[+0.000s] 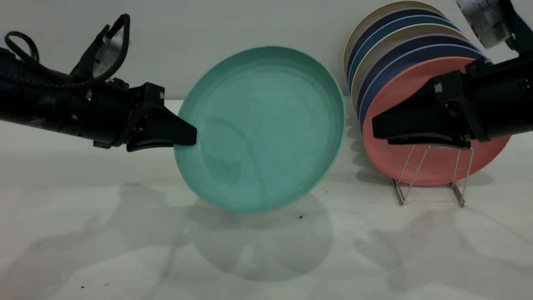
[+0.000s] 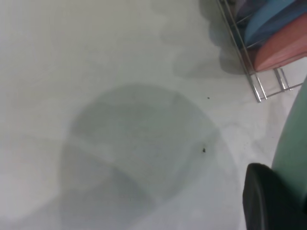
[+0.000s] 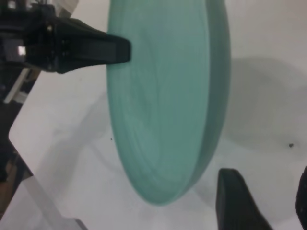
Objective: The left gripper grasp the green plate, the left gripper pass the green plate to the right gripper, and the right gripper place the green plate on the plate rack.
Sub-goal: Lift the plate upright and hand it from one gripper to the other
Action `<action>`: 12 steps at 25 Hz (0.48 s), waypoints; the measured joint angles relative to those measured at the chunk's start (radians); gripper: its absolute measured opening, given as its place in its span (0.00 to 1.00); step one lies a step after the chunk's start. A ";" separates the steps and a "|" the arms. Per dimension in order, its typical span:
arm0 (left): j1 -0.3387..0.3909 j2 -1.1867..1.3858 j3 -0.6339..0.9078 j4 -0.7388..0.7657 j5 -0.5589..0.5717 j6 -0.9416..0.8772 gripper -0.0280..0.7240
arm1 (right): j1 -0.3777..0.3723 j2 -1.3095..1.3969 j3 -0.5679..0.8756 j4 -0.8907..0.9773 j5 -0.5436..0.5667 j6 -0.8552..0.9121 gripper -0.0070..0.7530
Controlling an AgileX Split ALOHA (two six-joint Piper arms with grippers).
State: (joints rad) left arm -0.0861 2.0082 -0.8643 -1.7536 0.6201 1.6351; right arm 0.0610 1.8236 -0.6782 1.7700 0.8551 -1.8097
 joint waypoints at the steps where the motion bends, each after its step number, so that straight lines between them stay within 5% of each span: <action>1: 0.000 0.000 0.000 0.000 0.000 -0.004 0.06 | 0.000 0.000 -0.003 0.000 0.007 -0.002 0.44; 12: -0.041 0.000 0.000 0.000 0.007 -0.034 0.06 | 0.054 0.000 -0.040 -0.001 0.011 -0.006 0.44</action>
State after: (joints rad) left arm -0.1267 2.0082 -0.8643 -1.7536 0.6270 1.6008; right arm 0.1154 1.8236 -0.7186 1.7687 0.8664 -1.8157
